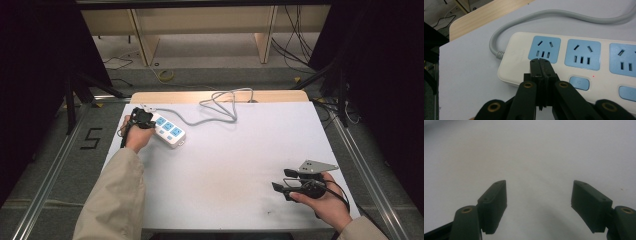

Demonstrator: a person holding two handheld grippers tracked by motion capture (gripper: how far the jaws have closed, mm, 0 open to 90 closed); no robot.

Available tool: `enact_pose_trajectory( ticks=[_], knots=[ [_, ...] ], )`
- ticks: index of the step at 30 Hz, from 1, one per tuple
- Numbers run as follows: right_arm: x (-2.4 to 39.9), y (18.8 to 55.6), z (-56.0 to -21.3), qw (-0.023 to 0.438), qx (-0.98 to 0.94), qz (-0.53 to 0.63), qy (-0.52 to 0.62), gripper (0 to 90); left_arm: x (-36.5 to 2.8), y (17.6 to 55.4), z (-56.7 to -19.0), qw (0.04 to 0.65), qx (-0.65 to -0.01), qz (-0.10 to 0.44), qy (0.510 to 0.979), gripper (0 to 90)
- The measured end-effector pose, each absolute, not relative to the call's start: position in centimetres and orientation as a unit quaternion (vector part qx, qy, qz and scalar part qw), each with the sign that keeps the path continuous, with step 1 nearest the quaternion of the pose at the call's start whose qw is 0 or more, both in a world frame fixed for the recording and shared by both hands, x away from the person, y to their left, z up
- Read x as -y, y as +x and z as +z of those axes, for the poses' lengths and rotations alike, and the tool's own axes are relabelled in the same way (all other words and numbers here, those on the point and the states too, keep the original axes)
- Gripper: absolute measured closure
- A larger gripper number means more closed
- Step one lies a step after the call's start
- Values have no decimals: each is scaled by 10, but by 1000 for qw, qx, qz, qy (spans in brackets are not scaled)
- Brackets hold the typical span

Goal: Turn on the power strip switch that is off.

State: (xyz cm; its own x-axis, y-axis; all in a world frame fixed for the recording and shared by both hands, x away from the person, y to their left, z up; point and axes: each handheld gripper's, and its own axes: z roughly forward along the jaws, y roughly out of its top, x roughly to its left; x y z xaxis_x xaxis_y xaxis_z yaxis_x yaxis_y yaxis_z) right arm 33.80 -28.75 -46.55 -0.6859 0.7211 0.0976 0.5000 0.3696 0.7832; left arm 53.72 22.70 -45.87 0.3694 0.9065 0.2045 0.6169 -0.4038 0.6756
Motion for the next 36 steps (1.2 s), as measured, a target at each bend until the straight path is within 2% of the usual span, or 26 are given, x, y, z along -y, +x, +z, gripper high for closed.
enact_pose_trajectory(
  ticks=[36],
  knots=[
    [288, 338, -466, 131, -818, 418, 372, 293, -224, 546, -458, 244, -491, 272, 791, 900]
  ],
)
